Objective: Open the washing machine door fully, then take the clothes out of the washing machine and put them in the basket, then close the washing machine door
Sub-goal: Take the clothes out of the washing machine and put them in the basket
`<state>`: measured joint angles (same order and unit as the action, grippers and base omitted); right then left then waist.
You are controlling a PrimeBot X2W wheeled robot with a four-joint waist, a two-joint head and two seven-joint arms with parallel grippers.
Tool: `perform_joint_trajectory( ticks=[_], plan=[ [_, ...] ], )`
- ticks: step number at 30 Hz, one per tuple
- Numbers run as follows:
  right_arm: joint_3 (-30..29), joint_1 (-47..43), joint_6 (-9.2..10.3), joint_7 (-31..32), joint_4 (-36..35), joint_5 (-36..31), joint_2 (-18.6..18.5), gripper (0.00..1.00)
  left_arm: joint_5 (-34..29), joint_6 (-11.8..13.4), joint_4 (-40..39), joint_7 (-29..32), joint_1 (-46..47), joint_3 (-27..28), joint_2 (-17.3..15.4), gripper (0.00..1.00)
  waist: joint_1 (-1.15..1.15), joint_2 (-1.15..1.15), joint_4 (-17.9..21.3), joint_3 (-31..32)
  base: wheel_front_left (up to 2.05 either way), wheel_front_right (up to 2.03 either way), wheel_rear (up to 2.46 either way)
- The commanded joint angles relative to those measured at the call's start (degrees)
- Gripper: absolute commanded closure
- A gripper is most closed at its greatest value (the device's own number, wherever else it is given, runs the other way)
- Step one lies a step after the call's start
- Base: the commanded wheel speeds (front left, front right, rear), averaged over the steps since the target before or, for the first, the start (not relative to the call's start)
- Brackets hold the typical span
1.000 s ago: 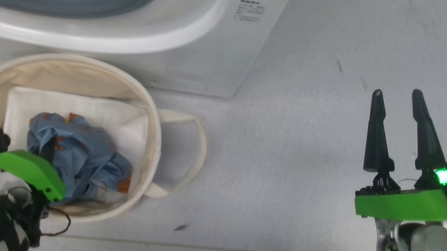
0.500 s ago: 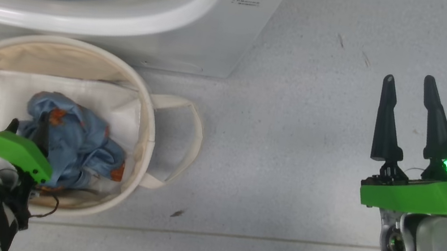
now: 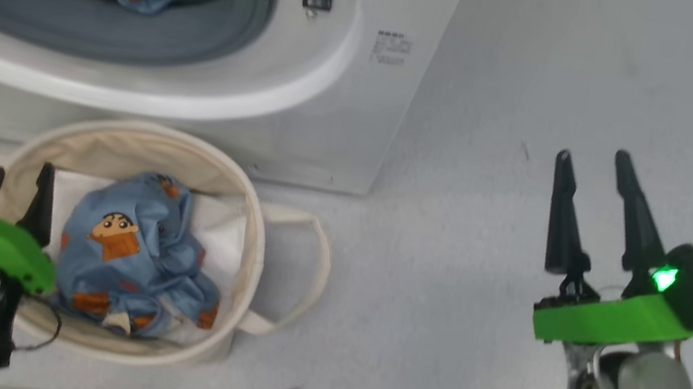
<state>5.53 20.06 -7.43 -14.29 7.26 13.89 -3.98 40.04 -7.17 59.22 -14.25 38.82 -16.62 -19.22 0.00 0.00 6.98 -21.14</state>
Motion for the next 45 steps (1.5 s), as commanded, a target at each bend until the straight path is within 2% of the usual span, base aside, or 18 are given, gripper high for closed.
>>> perform_joint_trajectory(
  ticks=[1, 5, 9, 19, 30, 45],
  plan=[
    [1.5, -1.4, -0.06, -0.7, -1.1, 0.5, 0.4, 0.0, -1.5, -0.3, -3.5, -0.7, -2.3, 3.3, -2.9, 0.0, 0.0, 0.0, -1.0, 3.4, 0.0, 0.0, 0.0],
    [1.9, -2.9, -0.06, -0.7, 0.0, 1.0, 0.4, 0.0, -5.5, -0.3, -11.8, -0.7, -7.5, 8.5, -3.5, 0.0, 0.0, 0.0, -0.9, 7.1, 0.0, 0.0, 0.0],
    [2.0, -4.9, -0.06, -0.7, 1.2, 1.1, 0.5, 0.0, -8.4, -0.3, -19.7, -0.7, -13.5, 13.5, -2.5, 0.0, 0.0, 0.0, -0.7, 10.7, 0.0, 0.0, 0.0],
    [1.8, -8.8, -0.06, -0.7, 1.9, 1.0, 0.5, 0.0, -13.2, -0.2, -33.7, -0.7, -26.4, 20.2, -1.7, 0.0, 0.0, 0.0, 0.5, 16.7, 0.0, 0.0, 0.0],
    [1.0, -10.4, -0.06, -0.7, 2.3, 0.3, 0.4, 0.0, -13.0, 1.2, -42.0, 0.1, -34.6, 22.4, -0.4, 0.0, 0.0, 0.0, 1.1, 19.4, 0.0, 0.0, 0.0],
    [0.7, -10.5, -0.06, -0.7, 2.6, -0.3, 0.6, 0.0, -13.1, 1.8, -45.6, 1.6, -34.6, 21.4, -1.7, 0.0, 0.0, 0.0, 0.9, 18.8, 0.0, 0.0, 0.0]
  ],
)
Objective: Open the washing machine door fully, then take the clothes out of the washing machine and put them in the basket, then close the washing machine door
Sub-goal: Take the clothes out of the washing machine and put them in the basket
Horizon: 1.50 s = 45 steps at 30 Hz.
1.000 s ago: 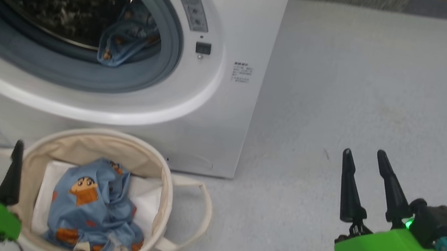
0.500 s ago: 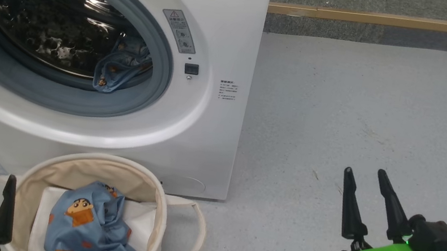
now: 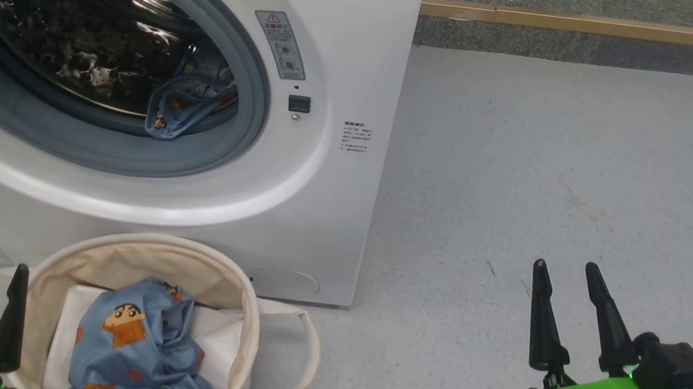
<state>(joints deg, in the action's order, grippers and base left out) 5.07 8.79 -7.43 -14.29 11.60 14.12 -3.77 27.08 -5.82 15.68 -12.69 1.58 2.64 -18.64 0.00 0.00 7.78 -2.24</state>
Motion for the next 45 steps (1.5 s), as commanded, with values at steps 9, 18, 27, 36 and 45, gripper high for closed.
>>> perform_joint_trajectory(
  ticks=[9, 18, 27, 36, 45],
  plan=[
    [1.3, 1.0, -0.06, -0.7, -1.5, -0.6, 0.5, 0.0, 0.0, 0.4, -3.1, -0.1, 3.9, 1.6, -2.6, 0.0, 0.0, 0.0, 0.7, -0.3, 0.0, 0.0, 0.0],
    [1.4, 1.3, -0.06, -0.7, -1.3, -0.7, 0.6, 0.0, 0.2, 0.5, -2.4, -0.1, 4.3, 0.8, -2.6, 0.0, 0.0, 0.0, 0.7, -0.6, 0.0, 0.0, 0.0],
    [1.8, 1.5, -0.06, -0.7, -1.2, -0.6, 0.5, 0.0, 0.4, 0.4, -1.7, -0.2, 5.0, 0.0, -2.5, 0.0, 0.0, 0.0, 0.9, -0.7, 0.0, 0.0, 0.0],
    [1.5, 2.0, -0.06, -0.7, -1.5, -0.6, 0.4, 0.0, -0.1, -0.2, 0.9, 2.4, 11.0, -3.4, -3.2, 0.0, 0.0, 0.0, 0.3, -3.1, 0.0, 0.0, 0.0],
    [1.2, 4.6, -0.06, -0.7, -2.8, -0.9, 0.5, 0.0, -0.2, -1.4, 8.9, 6.8, 26.5, -10.2, -4.7, 0.0, 0.0, 0.0, 0.7, -10.0, 0.0, 0.0, 0.0]
  ],
)
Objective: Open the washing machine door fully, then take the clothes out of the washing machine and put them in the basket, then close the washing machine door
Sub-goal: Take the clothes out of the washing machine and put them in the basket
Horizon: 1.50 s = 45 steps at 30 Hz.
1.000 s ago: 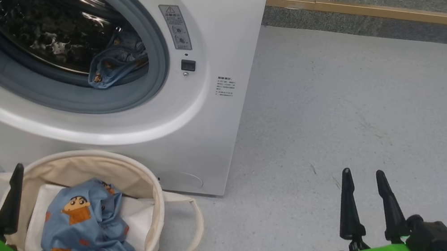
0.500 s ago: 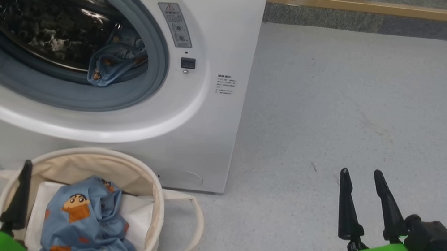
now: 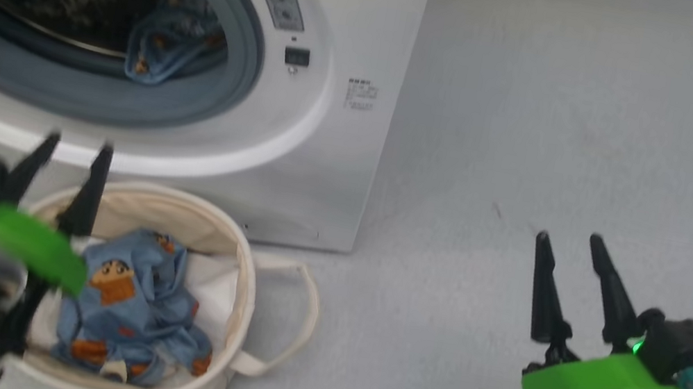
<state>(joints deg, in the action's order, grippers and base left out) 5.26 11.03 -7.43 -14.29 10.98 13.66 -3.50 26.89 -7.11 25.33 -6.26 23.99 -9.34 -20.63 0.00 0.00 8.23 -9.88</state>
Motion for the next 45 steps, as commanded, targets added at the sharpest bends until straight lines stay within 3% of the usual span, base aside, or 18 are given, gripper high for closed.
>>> perform_joint_trajectory(
  ticks=[1, 18, 32, 42, 43, 45],
  plan=[
    [0.9, 2.7, -0.06, -0.7, -2.4, -0.6, 0.3, 0.0, 0.2, -0.2, 0.2, 0.8, 6.3, 1.2, -2.7, 0.0, 0.0, 0.0, 0.3, -3.3, 0.0, 0.0, 0.0],
    [-1.6, 8.0, -0.06, -0.7, -6.8, -1.3, 0.6, 0.0, 3.5, -0.4, 23.6, 9.4, 41.5, -11.8, -2.8, 0.0, 0.0, 0.0, 2.5, -20.5, 0.0, 0.0, 0.0],
    [-1.7, 9.4, -0.06, -0.7, -7.9, -1.4, 0.6, 0.0, 6.6, -0.4, 37.7, 12.2, 55.6, -16.8, -2.8, 0.0, 0.0, 0.0, 2.5, -25.9, 0.0, 0.0, 0.0],
    [-1.5, 9.8, -0.06, -0.7, -8.0, -1.9, 0.6, 0.0, 9.3, -0.4, 42.7, 12.9, 57.5, -19.7, -1.1, 0.0, 0.0, 0.0, 2.3, -27.1, 0.0, 0.0, 0.0],
    [-1.5, 9.8, -0.06, -0.7, -8.0, -2.0, 0.6, 0.0, 9.4, -0.4, 42.6, 12.3, 57.5, -20.0, -1.2, 0.97, 0.0, 0.0, 2.3, -27.1, 0.0, 0.0, 0.0],
    [-1.5, 9.8, -0.06, -0.7, -7.9, -2.0, 0.6, 0.0, 9.9, -0.4, 42.5, 11.6, 57.3, -20.8, -1.1, 1.0, 0.0, 0.0, 2.3, -27.2, 0.0, 0.0, 0.0]
  ],
)
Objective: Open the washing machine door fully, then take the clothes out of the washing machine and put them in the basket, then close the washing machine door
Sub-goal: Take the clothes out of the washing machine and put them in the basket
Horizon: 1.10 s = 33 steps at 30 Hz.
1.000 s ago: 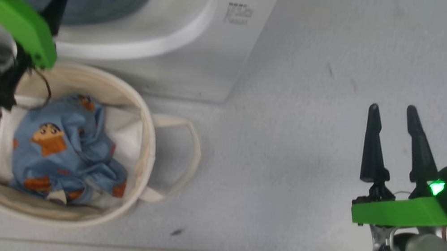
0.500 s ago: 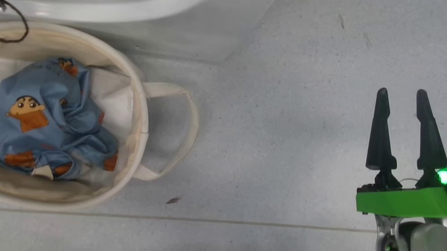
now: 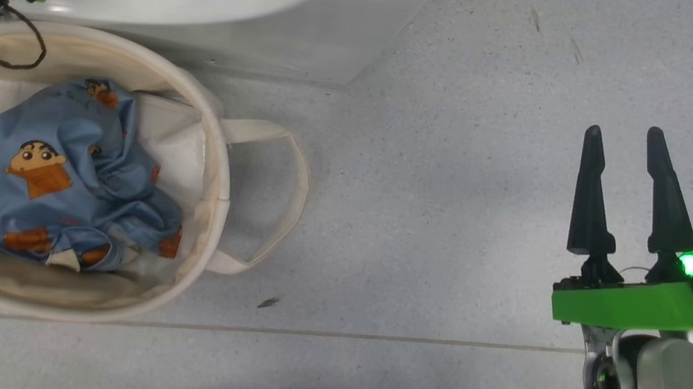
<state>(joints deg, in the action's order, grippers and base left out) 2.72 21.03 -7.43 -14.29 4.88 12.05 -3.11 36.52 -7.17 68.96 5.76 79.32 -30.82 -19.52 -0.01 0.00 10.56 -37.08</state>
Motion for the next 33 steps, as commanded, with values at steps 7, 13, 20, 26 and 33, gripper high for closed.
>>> perform_joint_trajectory(
  ticks=[7, 13, 20, 26, 33],
  plan=[
    [1.0, -0.2, -0.06, -0.7, -1.5, -0.6, 0.2, 0.0, 3.4, -0.3, -2.7, -4.4, 0.9, -1.1, -2.4, 1.0, 0.01, 0.0, -0.1, 0.8, 0.0, 0.0, 0.0],
    [0.9, -0.3, -0.06, -0.7, -1.1, -0.5, 0.2, 0.0, 7.2, -0.3, -5.3, -9.9, -1.0, -2.4, -3.2, 1.0, 0.01, 0.0, -0.6, 2.7, 0.0, 0.0, 0.0],
    [1.3, -0.9, -0.06, -0.7, -0.2, 0.2, 0.2, 0.0, 11.3, -0.3, -10.8, -16.2, -5.5, -5.1, -4.8, 1.0, 0.01, 0.0, -1.3, 6.3, 0.0, 0.0, 0.0],
    [1.8, -2.1, -0.06, -0.7, 1.2, 0.4, 0.2, 0.0, 14.2, -0.3, -16.9, -20.1, -10.6, -7.8, -7.5, 1.0, 0.01, 0.0, -2.7, 11.0, 0.0, 0.0, 0.0],
    [2.8, -3.4, -0.06, -0.7, 3.0, 0.8, 0.2, 0.0, 12.7, -0.3, -27.7, -20.7, -17.8, -3.1, -11.1, 1.0, 0.01, 0.0, -4.1, 17.1, 0.0, 0.0, 0.0]
  ],
)
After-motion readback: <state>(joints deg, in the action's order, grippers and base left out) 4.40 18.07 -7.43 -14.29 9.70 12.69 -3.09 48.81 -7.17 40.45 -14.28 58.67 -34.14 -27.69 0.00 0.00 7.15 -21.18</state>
